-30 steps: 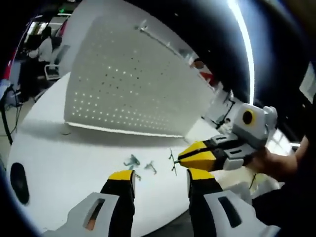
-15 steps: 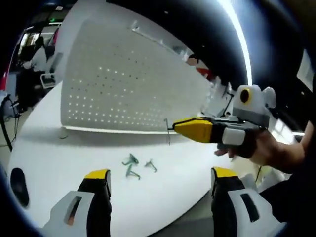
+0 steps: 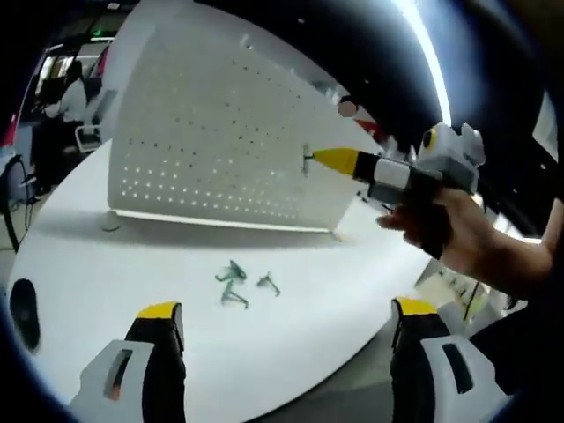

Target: Insert the hook assembly into the mounting plate slot until the hook locks in place.

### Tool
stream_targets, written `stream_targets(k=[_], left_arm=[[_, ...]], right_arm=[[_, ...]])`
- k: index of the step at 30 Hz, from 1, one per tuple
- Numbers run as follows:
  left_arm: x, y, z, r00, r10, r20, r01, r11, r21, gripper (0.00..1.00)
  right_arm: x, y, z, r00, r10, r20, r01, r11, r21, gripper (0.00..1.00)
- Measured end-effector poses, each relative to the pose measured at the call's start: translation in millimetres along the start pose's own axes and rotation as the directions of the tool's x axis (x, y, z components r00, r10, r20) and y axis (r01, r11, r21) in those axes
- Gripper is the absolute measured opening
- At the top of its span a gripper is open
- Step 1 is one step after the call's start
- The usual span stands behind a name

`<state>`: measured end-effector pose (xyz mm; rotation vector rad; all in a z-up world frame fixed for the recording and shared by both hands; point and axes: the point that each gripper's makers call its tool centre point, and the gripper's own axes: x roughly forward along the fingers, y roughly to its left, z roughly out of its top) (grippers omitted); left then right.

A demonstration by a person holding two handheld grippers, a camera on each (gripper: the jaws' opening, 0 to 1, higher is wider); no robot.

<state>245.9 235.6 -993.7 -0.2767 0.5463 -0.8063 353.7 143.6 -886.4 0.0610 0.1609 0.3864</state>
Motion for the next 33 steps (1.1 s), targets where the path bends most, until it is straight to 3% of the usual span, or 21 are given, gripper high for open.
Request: stream_targets(k=[9,14,24,33], left_arm=[[-1,-0.4,0.7,1.0,-0.003,0.014,0.003,1.0,-0.001,1.0],[-3,0.7,2.9,0.999,-0.006,0.032,0.007,1.0,-0.017,0.98],[-3,-1.6,2.4,0.999,-0.019,0.028,0.02,0.999,-0.026,0.95],[-3,2.7,1.8,1.0,-0.015,0.026,0.016,0.998,-0.061,0.95]], right_arm=[[15,-25,39.3,0.985,-0.111,0.13,0.114,0.993,-0.014,0.0],[23,-40,59.6,0.966,-0.172,0.194,0.176,0.984,-0.004,0.0],[43,-69,80.8,0.936,-0.244,0.255,0.247,0.969,0.02,0.0],[51,-103,96.0,0.895,-0.327,0.303,0.318,0.945,0.078,0.0]])
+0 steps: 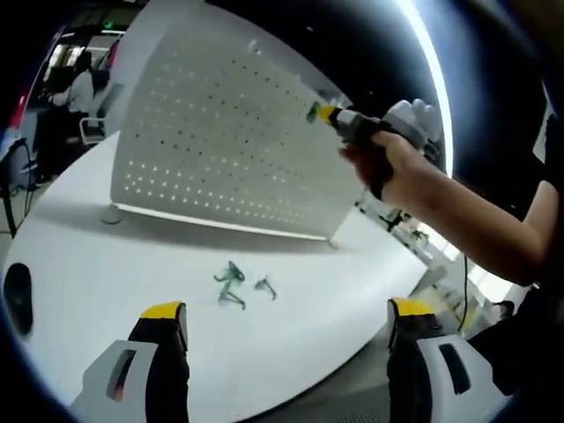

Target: Insert the hook assembly into the mounting plate slot until the hook locks in place.

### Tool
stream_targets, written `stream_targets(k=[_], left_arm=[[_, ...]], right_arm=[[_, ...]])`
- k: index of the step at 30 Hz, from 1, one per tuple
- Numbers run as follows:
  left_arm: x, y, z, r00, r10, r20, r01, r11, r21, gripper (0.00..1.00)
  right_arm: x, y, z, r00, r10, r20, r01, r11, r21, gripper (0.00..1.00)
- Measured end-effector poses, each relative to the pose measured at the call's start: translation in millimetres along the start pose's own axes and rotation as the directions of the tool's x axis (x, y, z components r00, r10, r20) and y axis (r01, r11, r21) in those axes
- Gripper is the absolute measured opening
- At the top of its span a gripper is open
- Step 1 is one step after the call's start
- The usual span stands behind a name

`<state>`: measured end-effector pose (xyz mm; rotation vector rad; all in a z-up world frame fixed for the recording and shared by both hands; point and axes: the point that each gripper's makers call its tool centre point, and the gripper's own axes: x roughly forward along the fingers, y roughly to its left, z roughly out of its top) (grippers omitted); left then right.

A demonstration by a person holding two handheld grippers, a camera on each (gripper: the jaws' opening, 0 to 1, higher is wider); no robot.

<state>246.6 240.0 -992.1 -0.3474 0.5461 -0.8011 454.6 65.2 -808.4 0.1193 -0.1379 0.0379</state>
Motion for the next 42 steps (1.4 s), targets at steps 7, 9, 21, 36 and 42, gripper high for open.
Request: stream_targets(k=[7,9,21,36,42], left_arm=[[-2,2.0,4.7,1.0,0.006,0.029,-0.005,1.0,-0.023,0.96],[-3,4.3,6.1,0.999,0.012,0.038,-0.011,0.999,-0.031,0.96],[-1,3.2,2.3,1.0,0.008,0.015,-0.007,0.999,-0.036,1.0],[-1,8.1,2.8,0.999,0.031,0.014,-0.03,0.998,-0.048,0.98],[-1,9.8,3.5,0.999,0.04,0.019,-0.039,0.998,-0.048,0.98]], right_arm=[[12,-8,6.3,0.999,-0.024,0.027,0.024,1.0,-0.001,0.0],[14,-8,9.4,0.999,-0.028,0.041,0.028,1.0,-0.01,0.0],[31,-8,5.8,0.997,-0.05,0.055,0.052,0.998,-0.034,0.0],[44,-18,8.1,0.996,-0.063,0.068,0.066,0.997,-0.047,0.0],[48,-18,7.1,0.996,-0.068,0.06,0.07,0.997,-0.042,0.0]])
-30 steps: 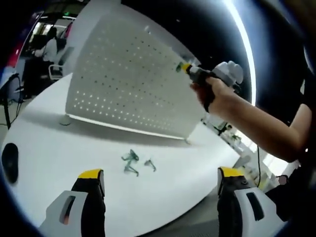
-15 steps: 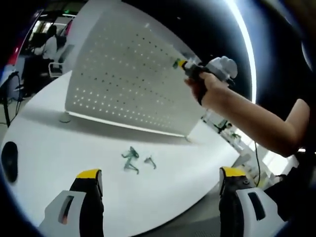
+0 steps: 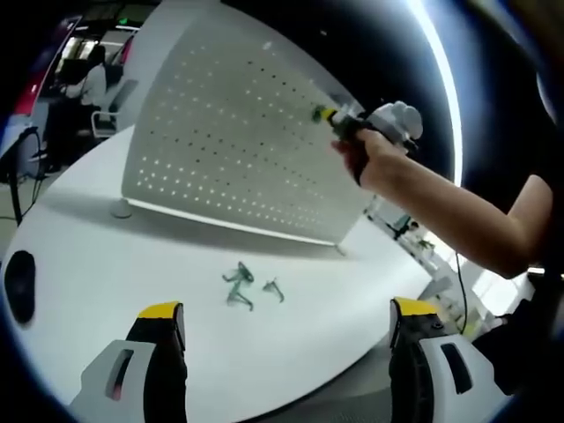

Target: Insert the hook assembly into the mounting plate slot until the hook locks in place.

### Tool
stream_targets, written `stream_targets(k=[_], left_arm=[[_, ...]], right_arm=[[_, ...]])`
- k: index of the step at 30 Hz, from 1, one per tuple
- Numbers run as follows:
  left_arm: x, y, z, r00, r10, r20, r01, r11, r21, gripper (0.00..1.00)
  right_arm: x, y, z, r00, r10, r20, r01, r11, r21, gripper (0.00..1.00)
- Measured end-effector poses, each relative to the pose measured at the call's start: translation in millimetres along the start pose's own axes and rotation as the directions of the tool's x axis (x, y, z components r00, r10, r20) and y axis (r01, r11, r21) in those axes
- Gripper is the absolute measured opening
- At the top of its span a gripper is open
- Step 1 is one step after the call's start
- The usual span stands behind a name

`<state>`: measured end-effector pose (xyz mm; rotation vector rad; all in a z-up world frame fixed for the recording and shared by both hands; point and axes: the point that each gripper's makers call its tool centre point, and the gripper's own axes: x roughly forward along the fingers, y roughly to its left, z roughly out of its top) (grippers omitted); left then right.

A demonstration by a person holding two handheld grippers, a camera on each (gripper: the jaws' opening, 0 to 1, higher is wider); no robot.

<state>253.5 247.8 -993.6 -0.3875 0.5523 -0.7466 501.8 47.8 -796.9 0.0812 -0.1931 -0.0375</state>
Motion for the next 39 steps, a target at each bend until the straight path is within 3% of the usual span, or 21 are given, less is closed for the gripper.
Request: stream_targets(k=[14,18,21,24,27,30,35,39], left_arm=[[-1,3.4,2.0,1.0,0.015,0.014,-0.015,1.0,-0.01,0.96],[-2,2.3,3.9,1.0,0.008,0.024,-0.008,1.0,-0.012,0.95],[-2,2.7,3.6,1.0,0.012,0.021,-0.012,1.0,-0.012,0.95],[-2,2.4,3.2,1.0,0.011,0.02,-0.011,1.0,-0.007,0.95],[-1,1.4,3.2,1.0,0.007,0.02,-0.007,1.0,-0.004,0.95],[-2,2.1,2.9,1.0,0.009,0.018,-0.009,1.0,0.0,0.95],[-1,0.6,2.4,1.0,0.007,0.018,-0.007,1.0,0.009,0.95],[-1,-0.3,2.8,1.0,0.002,0.021,-0.003,1.0,0.019,0.94]], right_arm=[[7,-2,-9.0,1.0,-0.002,-0.023,0.001,0.998,-0.063,0.0],[9,-2,-9.9,0.998,0.007,-0.058,-0.012,0.995,-0.1,0.01],[11,-1,-9.5,0.997,0.035,-0.065,-0.039,0.997,-0.061,0.06],[9,0,-8.0,0.996,0.044,-0.073,-0.049,0.996,-0.072,0.09],[6,1,3.4,0.997,0.053,-0.062,-0.056,0.997,-0.053,0.21],[0,-3,44.2,0.997,0.075,0.034,-0.074,0.997,-0.02,0.2],[-9,-18,78.7,0.992,0.105,0.075,-0.101,0.993,-0.055,0.2],[-21,-27,64.3,0.989,0.15,-0.013,-0.15,0.985,-0.09,0.2]])
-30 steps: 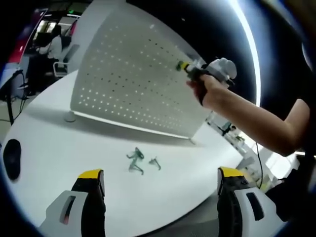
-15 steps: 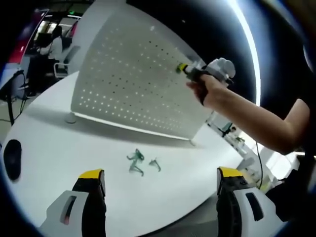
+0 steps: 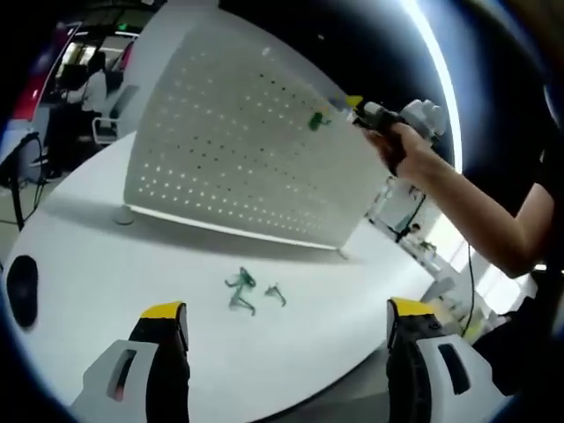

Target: Insert the hook assembly into the mounting plate slot until the hook locks in place.

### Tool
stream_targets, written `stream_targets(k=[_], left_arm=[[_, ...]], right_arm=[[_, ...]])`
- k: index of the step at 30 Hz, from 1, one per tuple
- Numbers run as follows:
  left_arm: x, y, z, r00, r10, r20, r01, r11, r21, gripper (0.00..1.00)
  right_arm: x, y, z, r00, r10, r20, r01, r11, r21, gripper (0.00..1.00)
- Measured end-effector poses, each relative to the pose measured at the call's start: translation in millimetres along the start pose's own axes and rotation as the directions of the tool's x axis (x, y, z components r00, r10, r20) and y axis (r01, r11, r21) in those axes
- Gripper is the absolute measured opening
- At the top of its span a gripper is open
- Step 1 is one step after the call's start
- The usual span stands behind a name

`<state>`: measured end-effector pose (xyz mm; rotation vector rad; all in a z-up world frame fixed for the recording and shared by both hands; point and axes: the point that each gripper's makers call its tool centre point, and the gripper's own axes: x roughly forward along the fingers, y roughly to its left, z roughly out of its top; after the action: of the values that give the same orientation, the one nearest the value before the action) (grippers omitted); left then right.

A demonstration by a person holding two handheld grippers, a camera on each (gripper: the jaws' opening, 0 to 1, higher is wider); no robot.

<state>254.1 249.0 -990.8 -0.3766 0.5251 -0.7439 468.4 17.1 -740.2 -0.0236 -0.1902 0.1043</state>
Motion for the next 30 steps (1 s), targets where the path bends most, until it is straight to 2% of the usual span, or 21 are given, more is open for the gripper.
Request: stream_targets(k=[3,10,16,18,20,23,27,29,30], left_arm=[[1,-1.0,-1.4,1.0,-0.001,-0.008,0.001,1.0,0.014,0.94],[1,1.0,-5.1,0.999,0.018,-0.03,-0.017,0.999,0.038,0.92],[1,3.4,-6.2,0.999,0.034,-0.034,-0.032,0.998,0.048,0.91],[1,3.4,-7.6,0.998,0.037,-0.041,-0.035,0.998,0.057,0.91],[1,2.8,-8.3,0.998,0.037,-0.044,-0.034,0.998,0.06,0.91],[1,2.1,-9.7,0.998,0.036,-0.05,-0.033,0.997,0.066,0.91],[2,1.1,-11.4,0.998,0.035,-0.056,-0.03,0.997,0.075,0.91],[3,-0.1,-13.2,0.997,0.033,-0.065,-0.028,0.996,0.085,0.91],[3,-0.3,-13.6,0.997,0.034,-0.067,-0.028,0.996,0.09,0.91]], right_arm=[[-13,-4,-12.4,1.0,0.002,-0.031,-0.002,1.0,0.0,0.2],[-68,-8,-53.1,0.991,-0.015,-0.13,0.009,0.999,-0.046,0.18],[-103,4,-87.4,0.973,0.03,-0.228,-0.046,0.997,-0.068,0.18],[-115,12,-98.8,0.964,0.055,-0.26,-0.078,0.994,-0.08,0.18],[-126,24,-111.3,0.948,0.113,-0.299,-0.141,0.987,-0.074,0.18],[-144,37,-134.9,0.909,0.169,-0.381,-0.213,0.974,-0.079,0.18],[-162,46,-149.2,0.886,0.205,-0.415,-0.247,0.968,-0.049,0.18],[-173,47,-156.9,0.88,0.202,-0.431,-0.222,0.975,0.004,0.18],[-180,48,-163.9,0.868,0.2,-0.455,-0.21,0.977,0.03,0.19]])
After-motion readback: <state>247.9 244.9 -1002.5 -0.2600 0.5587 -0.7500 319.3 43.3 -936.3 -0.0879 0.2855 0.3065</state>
